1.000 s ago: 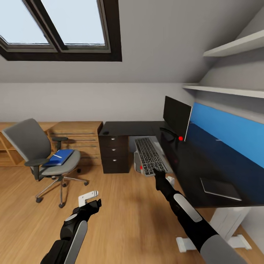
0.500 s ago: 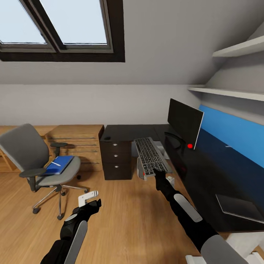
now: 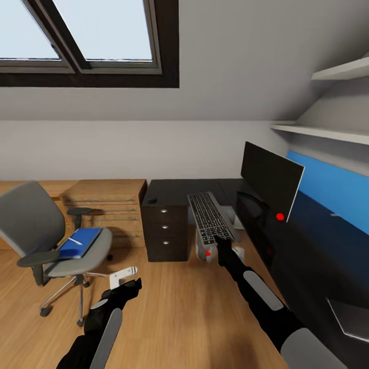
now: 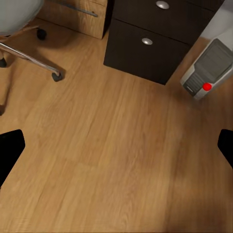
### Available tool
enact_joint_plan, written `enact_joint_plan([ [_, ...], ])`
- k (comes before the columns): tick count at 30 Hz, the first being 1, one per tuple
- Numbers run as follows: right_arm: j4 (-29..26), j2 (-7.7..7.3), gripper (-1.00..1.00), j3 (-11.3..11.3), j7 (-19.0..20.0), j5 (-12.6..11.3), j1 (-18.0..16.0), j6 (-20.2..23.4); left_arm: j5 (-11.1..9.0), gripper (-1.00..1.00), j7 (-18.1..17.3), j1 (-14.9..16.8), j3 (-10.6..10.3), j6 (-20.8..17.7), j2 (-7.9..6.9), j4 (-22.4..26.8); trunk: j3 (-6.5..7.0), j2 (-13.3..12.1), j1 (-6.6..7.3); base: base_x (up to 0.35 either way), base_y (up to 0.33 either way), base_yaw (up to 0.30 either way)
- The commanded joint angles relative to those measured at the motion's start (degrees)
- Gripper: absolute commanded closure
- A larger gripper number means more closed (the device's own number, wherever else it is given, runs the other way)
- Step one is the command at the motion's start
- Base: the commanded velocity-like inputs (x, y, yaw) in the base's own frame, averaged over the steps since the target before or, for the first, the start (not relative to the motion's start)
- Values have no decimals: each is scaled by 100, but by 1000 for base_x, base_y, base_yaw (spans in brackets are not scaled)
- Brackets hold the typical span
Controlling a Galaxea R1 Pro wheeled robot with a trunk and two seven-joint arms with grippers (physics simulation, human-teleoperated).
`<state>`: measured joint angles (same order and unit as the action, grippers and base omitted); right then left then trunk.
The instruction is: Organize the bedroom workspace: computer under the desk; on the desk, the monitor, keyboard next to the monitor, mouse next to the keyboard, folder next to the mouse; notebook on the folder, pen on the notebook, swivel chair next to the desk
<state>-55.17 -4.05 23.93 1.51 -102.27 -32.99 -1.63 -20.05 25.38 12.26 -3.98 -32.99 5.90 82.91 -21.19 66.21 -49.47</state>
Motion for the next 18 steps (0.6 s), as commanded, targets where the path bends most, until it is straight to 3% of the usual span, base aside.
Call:
enact_joint_plan([
  [1,-3,-7,100,21,16,-57,-6,-16,-60,-100,55,4,-7,-12,-1,6,12,-37,19,319,104,0],
  [10,0,-8,100,18,10,-50,-6,-12,-60,-100,53,4,-7,-8,-1,6,173,-398,217,322,75,0],
  [18,5,-8,100,16,7,-48,-6,-12,-60,-100,48,4,-6,-13,1,6,173,-398,217,328,8,0],
])
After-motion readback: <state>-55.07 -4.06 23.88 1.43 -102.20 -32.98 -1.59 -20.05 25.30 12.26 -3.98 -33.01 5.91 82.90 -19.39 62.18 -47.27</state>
